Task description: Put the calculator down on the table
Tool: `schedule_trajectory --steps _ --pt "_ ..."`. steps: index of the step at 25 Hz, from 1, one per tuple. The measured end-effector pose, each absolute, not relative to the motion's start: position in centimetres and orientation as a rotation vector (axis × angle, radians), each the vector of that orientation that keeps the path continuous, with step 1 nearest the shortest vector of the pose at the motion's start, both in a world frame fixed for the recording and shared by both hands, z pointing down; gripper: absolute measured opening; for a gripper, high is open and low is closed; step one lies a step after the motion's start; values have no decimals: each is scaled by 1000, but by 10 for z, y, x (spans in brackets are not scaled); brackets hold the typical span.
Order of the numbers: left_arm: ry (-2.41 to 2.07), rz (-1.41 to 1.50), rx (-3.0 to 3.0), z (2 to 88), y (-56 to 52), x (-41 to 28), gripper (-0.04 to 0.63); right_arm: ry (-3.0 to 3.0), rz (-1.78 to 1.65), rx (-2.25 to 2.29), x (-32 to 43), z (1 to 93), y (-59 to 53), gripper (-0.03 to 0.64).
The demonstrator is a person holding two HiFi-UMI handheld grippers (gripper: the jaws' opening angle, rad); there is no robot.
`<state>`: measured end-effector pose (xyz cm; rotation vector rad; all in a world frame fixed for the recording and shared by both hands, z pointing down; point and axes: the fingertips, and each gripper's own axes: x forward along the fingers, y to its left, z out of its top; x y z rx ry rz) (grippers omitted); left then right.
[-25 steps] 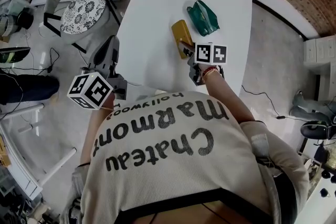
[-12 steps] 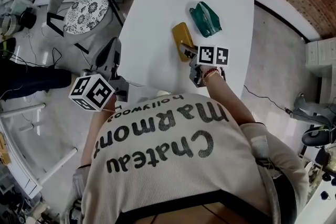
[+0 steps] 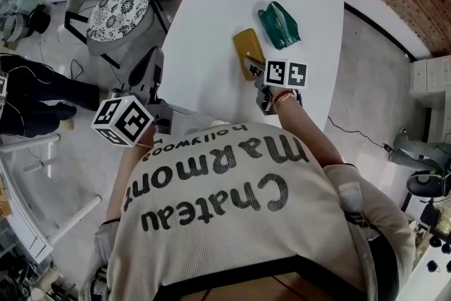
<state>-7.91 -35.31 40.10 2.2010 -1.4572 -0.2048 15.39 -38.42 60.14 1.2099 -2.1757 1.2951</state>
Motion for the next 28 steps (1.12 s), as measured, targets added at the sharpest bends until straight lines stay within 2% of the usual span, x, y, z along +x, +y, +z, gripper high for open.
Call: schedule_trajectory --steps 8,28 --pt "-1449 -209 2201 403 -354 -81 2 -2134 1154 1226 153 602 -385 160" --pt "-1441 -228 2189 409 -356 -88 2 -2043 1070 1291 158 608 -388 244"
